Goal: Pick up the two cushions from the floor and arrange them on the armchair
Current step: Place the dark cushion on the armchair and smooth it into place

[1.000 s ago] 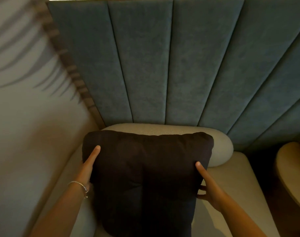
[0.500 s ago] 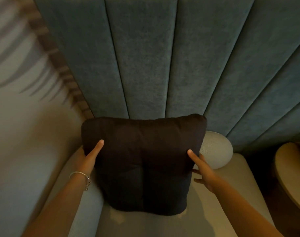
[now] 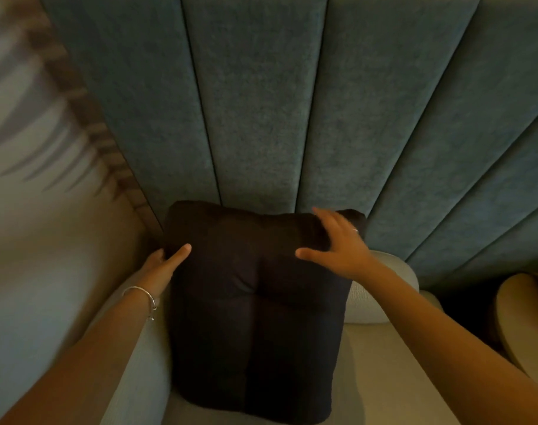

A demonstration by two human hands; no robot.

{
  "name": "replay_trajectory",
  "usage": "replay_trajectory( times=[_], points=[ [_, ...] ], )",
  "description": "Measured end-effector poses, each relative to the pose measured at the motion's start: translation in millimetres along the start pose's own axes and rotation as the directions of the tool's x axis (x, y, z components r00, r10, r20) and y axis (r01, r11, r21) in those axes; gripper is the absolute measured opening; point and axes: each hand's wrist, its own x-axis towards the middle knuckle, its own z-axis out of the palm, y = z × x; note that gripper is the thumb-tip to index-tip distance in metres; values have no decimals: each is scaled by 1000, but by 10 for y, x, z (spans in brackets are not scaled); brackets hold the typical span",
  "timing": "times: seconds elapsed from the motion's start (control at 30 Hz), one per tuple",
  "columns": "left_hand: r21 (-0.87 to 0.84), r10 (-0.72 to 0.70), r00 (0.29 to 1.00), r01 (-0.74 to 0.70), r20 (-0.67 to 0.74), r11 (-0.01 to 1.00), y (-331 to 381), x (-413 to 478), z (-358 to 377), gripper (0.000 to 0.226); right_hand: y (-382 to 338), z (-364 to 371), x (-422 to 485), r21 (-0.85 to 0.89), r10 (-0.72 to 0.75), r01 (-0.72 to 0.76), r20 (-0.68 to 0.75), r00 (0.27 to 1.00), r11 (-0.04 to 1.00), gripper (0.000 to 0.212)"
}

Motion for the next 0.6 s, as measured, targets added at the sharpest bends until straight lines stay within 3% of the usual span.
replay_trajectory(
  times=[0.13,0.2,0.33,0.4,0.43,0.5,0.6],
  points=[
    [-201,-47,998,56,51,978,-69,143,105,113,-36,262,379,-280,-19,90,246,969,956,99],
    [-298,-46,997,63,63,952,-64,144,202,101,-2,321,469,-310,33,42,233,972,950,98],
    [-353,81,990,-36,114,935,-107,-30,445,54,280,231,239,-331,150,-87,171,974,940,109],
    [-372,106,985,-48,139,927,-78,-146,636,51,419,110,102,-373,242,-163,175,954,913,119],
    [-378,122,982,-59,146,924,-24,-211,750,45,432,31,105,-355,291,-212,188,938,911,121],
    [-340,197,967,-132,163,931,163,-362,973,20,328,-126,216,-154,345,-317,215,914,936,118],
    [-241,290,927,-232,239,942,362,-556,1239,28,103,-232,373,82,306,-331,226,925,940,116]
  ],
)
